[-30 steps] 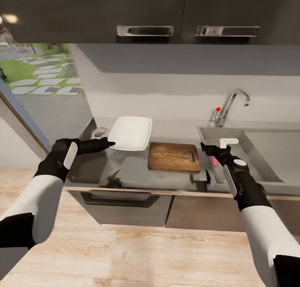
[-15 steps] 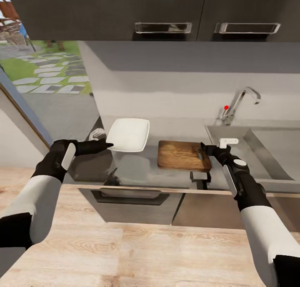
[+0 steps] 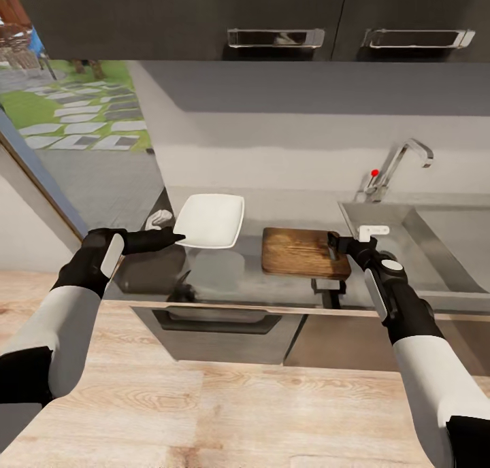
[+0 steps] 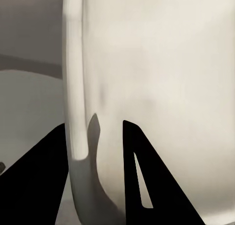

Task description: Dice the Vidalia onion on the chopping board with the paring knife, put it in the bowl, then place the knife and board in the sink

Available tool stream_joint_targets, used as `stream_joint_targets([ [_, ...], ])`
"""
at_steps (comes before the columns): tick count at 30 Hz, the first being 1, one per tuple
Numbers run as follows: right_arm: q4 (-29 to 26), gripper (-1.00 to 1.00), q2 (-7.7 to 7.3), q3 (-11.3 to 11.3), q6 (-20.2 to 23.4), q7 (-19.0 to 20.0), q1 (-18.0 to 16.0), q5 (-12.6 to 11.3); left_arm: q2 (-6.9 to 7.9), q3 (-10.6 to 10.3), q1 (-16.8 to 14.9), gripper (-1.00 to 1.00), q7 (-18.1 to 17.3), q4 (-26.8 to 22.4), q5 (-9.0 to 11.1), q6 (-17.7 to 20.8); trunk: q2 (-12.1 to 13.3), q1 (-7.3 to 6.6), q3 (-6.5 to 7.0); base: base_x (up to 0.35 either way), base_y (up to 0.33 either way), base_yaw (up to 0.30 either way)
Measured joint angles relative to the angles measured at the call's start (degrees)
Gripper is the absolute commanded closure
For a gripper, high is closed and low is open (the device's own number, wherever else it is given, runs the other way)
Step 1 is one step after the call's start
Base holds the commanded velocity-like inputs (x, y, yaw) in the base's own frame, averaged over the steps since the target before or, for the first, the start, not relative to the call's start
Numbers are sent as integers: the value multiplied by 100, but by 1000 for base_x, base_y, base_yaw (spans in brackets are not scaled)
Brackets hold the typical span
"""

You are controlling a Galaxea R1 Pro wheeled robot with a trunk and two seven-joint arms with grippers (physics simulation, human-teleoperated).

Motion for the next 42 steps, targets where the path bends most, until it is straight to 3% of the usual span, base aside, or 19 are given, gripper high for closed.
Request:
stream_joint_targets([
  [26,0,-100,0,0,0,0,0,0,26,11,0,100,0,182,0,-18,-1,0,-181,0,0,0],
  [34,0,-100,0,0,0,0,0,-1,225,13,0,100,-14,191,-5,-18,-1,0,-183,0,0,0],
  [42,0,-100,0,0,0,0,0,0,253,6,0,100,-15,194,2,-17,0,0,-204,0,0,0],
])
